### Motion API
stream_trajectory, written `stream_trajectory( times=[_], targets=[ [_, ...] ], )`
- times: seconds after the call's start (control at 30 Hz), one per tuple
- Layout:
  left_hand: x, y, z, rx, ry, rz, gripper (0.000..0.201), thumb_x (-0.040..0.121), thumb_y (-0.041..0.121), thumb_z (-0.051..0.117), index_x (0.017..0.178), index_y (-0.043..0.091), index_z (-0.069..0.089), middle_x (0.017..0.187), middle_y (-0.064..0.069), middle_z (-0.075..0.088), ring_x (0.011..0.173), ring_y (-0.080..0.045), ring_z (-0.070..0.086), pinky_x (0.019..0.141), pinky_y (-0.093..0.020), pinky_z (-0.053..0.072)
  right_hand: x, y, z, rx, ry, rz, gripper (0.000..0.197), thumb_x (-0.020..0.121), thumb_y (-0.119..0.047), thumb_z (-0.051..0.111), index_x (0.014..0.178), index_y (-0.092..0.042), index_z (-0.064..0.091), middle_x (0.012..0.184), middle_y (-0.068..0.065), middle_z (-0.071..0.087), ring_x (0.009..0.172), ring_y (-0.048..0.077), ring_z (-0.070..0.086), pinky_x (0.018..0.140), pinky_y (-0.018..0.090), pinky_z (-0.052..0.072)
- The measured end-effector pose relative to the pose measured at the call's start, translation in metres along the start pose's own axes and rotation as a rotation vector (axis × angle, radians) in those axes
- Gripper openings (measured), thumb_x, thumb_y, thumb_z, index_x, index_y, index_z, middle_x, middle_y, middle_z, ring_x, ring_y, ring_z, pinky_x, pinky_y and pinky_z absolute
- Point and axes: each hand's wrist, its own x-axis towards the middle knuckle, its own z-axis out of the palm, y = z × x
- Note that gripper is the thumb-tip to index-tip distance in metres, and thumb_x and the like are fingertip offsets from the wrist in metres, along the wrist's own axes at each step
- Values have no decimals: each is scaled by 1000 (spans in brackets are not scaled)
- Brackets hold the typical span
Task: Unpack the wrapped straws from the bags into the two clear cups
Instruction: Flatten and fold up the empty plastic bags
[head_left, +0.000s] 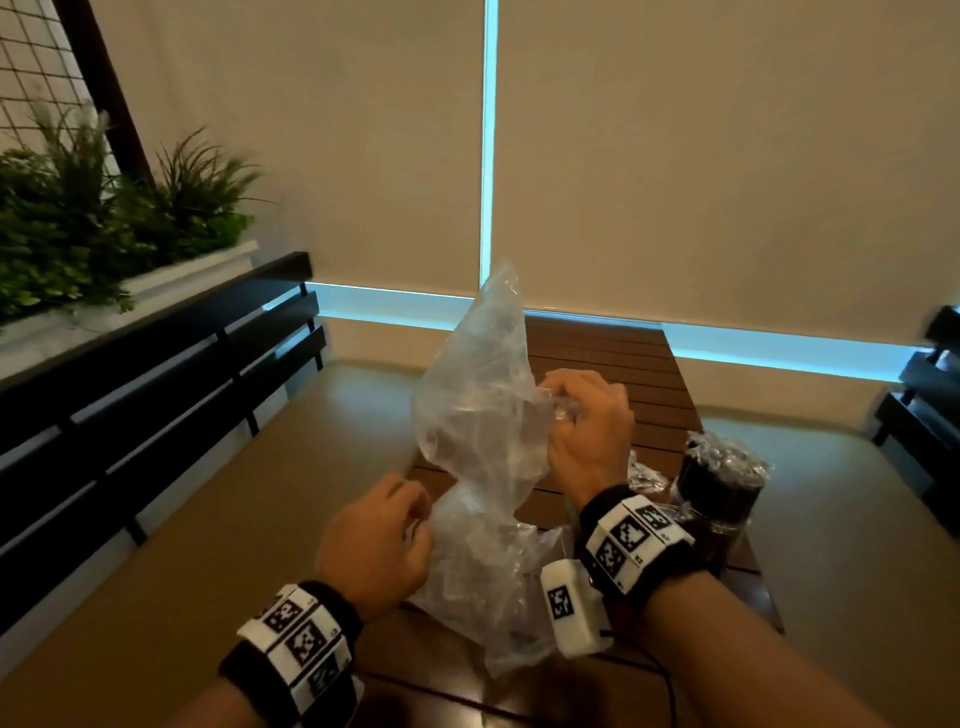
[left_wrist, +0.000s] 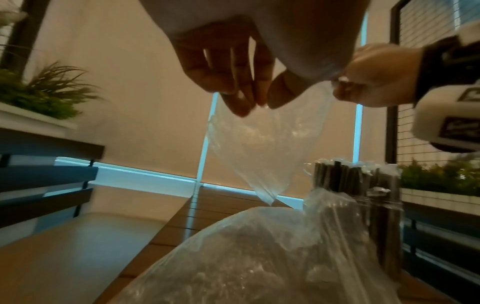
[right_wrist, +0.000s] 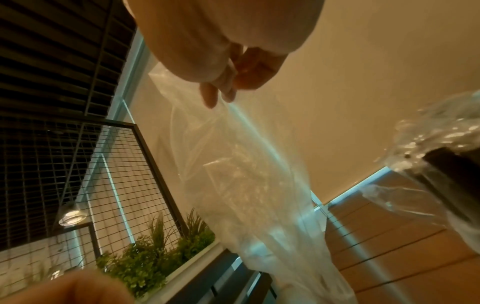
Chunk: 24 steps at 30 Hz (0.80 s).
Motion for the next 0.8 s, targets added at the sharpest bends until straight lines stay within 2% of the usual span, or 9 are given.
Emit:
stream_trajectory(
  times=[0.07, 0.13, 0.23, 0.3, 0.37, 0.43, 0.5, 0.63, 0.8],
  targets=[
    [-1, -11, -2, 14, 33, -93, 26, 81, 38, 60, 103, 26, 55, 102, 11, 47, 67, -5, 53, 55, -20, 44, 1, -6, 4, 33, -20, -61, 18, 73, -5, 81, 78, -20, 72, 88, -7, 69, 83, 13, 48, 66, 6, 26],
    [12, -17, -12, 7, 208, -109, 71, 70, 32, 79, 131, 17, 43, 132, -6, 37, 106, -24, 54, 82, -33, 51, -8, -13, 8, -27, -101, -198, 24, 71, 3, 78, 75, -18, 70, 89, -5, 68, 87, 12, 46, 71, 8, 27],
    [40, -8, -44, 201, 383, 134, 111, 58, 48, 79, 146, 16, 21, 151, -17, 16, 137, -35, 25, 104, -60, 33, -47, -15, 13, -121, -319, -360, 23, 74, 4, 74, 78, -18, 67, 96, -3, 66, 94, 15, 47, 76, 14, 38],
    [49, -3, -51, 388, 293, 320, 117, 54, 59, 76, 148, 20, 18, 152, -15, 17, 141, -36, 20, 108, -65, 21, -78, -6, 14, -93, -466, -366, 21, 76, 1, 67, 81, -19, 65, 103, -4, 65, 98, 17, 47, 77, 26, 47],
    [47, -3, -46, 517, -94, 480, 107, 56, 59, 79, 144, 22, 32, 147, -9, 35, 139, -32, 31, 108, -66, 20, -105, 8, 14, -11, -598, -329, 22, 75, 0, 61, 85, -19, 63, 110, -4, 62, 102, 17, 47, 82, 29, 47],
    [34, -6, -27, 608, -566, 535, 60, 78, 41, 70, 130, 22, 49, 129, -4, 55, 124, -27, 50, 108, -49, 25, -124, 19, 14, -8, -705, -240, 26, 73, -6, 60, 95, -21, 60, 120, -4, 54, 110, 15, 46, 90, 27, 47],
    [16, -15, -3, 594, -844, 455, 26, 92, 21, 54, 117, 17, 56, 118, -5, 59, 105, -28, 59, 93, -38, 37, -139, 24, 12, -121, -731, -145, 38, 72, -23, 64, 106, -27, 49, 122, -5, 43, 110, 12, 43, 93, 22, 45],
    [-3, -25, 29, 417, -823, 158, 28, 88, 28, 57, 114, 18, 52, 116, -2, 49, 100, -26, 60, 79, -38, 52, -161, 30, 15, -286, -779, -50, 52, 65, -52, 66, 100, -33, 34, 104, -8, 44, 86, 11, 45, 70, 22, 46],
    [-9, -34, 51, 483, -689, 246, 26, 71, 30, 58, 94, 17, 62, 107, -6, 51, 95, -29, 56, 80, -42, 48, -163, 35, 27, -264, -914, 249, 28, 88, -31, 58, 103, -28, 35, 113, -4, 56, 97, 24, 62, 77, 32, 49]
  ],
)
